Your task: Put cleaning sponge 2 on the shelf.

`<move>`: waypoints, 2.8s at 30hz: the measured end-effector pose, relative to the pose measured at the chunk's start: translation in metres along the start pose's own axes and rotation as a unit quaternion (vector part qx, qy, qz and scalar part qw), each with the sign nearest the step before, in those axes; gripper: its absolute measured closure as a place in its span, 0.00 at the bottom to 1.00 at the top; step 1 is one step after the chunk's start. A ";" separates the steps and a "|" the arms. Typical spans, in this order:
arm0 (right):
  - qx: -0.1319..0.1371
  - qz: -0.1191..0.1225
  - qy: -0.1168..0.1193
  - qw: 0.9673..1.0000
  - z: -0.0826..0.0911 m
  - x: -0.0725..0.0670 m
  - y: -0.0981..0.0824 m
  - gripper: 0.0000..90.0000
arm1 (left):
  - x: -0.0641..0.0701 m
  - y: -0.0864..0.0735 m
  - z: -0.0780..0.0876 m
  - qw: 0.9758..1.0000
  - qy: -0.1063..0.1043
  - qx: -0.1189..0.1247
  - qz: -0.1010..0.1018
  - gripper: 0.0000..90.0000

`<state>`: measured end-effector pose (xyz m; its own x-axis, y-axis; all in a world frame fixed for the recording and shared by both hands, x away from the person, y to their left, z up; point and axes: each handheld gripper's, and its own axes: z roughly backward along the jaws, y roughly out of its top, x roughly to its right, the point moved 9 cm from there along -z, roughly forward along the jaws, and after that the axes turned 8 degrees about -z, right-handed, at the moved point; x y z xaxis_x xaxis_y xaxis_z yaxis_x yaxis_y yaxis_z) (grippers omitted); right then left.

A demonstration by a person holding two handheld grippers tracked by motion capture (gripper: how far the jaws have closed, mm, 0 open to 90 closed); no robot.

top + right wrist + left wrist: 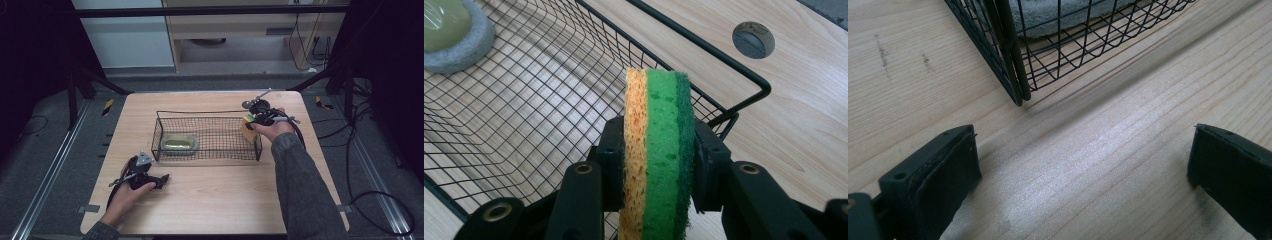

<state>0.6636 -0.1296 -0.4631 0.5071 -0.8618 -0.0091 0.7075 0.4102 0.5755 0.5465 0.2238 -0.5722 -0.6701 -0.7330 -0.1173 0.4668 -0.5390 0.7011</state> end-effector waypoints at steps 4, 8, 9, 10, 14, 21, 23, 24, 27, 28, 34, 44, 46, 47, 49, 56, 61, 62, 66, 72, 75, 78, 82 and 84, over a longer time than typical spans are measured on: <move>-0.004 0.001 -0.002 1.000 -0.004 -0.001 -0.001 0.71 | 0.000 0.000 0.000 1.000 0.000 0.000 0.000 0.00; -0.009 0.005 -0.004 1.000 -0.008 -0.003 -0.002 0.71 | 0.000 0.000 0.000 1.000 -0.001 0.001 0.000 0.00; -0.010 0.007 -0.005 1.000 -0.009 -0.003 -0.002 0.71 | 0.000 0.000 0.000 1.000 0.000 0.001 0.001 0.00; -0.013 0.008 -0.006 1.000 -0.011 -0.004 -0.003 0.71 | 0.000 0.000 0.000 1.000 -0.001 0.001 0.000 0.00; -0.017 0.009 -0.007 1.000 -0.016 -0.004 -0.006 0.71 | 0.000 0.000 0.000 1.000 -0.001 0.001 0.000 0.00; -0.022 0.007 -0.006 1.000 -0.019 -0.003 -0.009 0.71 | 0.000 0.000 0.000 1.000 -0.001 0.001 0.000 0.00; -0.021 0.006 -0.006 1.000 -0.019 -0.004 -0.009 0.71 | 0.000 0.000 0.000 1.000 -0.001 0.001 -0.001 0.00; -0.021 0.006 -0.006 1.000 -0.019 -0.004 -0.008 0.71 | 0.000 0.000 0.000 1.000 0.000 0.001 0.000 0.00; -0.021 0.006 -0.006 1.000 -0.020 -0.004 -0.008 0.71 | 0.000 0.000 0.000 1.000 0.000 0.001 0.000 0.00; -0.021 0.006 -0.006 1.000 -0.020 -0.004 -0.008 0.70 | 0.000 0.000 0.000 1.000 -0.001 0.001 0.000 0.00; -0.022 0.005 -0.006 1.000 -0.021 -0.005 -0.008 0.67 | 0.000 0.000 0.000 1.000 0.000 0.001 0.000 0.00; -0.023 0.005 -0.006 1.000 -0.016 -0.009 -0.011 0.60 | 0.000 0.000 0.000 1.000 -0.001 0.001 0.000 0.00; -0.022 0.004 -0.006 1.000 -0.012 -0.010 -0.011 0.60 | 0.000 0.000 0.000 1.000 0.000 0.000 -0.003 0.00; -0.020 0.005 -0.004 1.000 -0.010 -0.011 -0.011 0.60 | 0.000 0.000 0.000 1.000 0.000 0.000 -0.003 0.00; -0.018 0.006 -0.003 1.000 -0.006 -0.013 -0.011 0.63 | 0.000 0.000 0.000 1.000 0.000 0.000 -0.003 0.00; -0.012 0.009 0.015 1.000 0.000 -0.031 -0.009 0.66 | 0.000 0.000 0.000 1.000 0.000 0.001 0.000 0.00; -0.017 0.017 0.025 0.999 -0.005 -0.045 -0.006 0.64 | 0.000 0.000 0.000 1.000 0.000 0.001 0.000 0.00; -0.018 0.016 0.027 0.999 -0.006 -0.047 -0.006 0.62 | 0.000 0.000 0.000 1.000 0.000 0.000 0.000 0.00; -0.017 0.009 0.035 0.999 -0.009 -0.050 -0.003 0.55 | 0.000 0.000 0.000 1.000 0.000 0.000 0.000 0.00; 0.000 0.003 0.038 0.999 -0.006 -0.053 0.002 0.49 | 0.000 0.000 0.000 1.000 0.000 0.000 0.000 0.00; 0.010 -0.002 0.037 0.999 0.001 -0.051 0.002 0.44 | 0.000 0.000 0.000 1.000 0.000 -0.001 -0.002 0.00; 0.026 -0.010 0.030 0.999 0.010 -0.044 0.000 0.39 | -0.001 0.000 0.000 1.000 0.000 0.000 -0.003 0.00; 0.049 -0.021 0.016 0.998 0.023 -0.032 -0.008 0.30 | -0.001 0.000 0.000 1.000 0.000 0.000 -0.003 0.00; 0.058 -0.025 0.002 0.998 0.028 -0.024 -0.014 0.23 | 0.000 0.000 0.000 1.000 0.000 0.000 -0.002 0.00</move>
<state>0.6280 -0.1233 -0.4479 0.4741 -0.8794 -0.0429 0.6705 0.3291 0.6649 0.5469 0.2240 -0.5721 -0.6720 -0.7306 -0.1211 0.4641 -0.5429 0.6999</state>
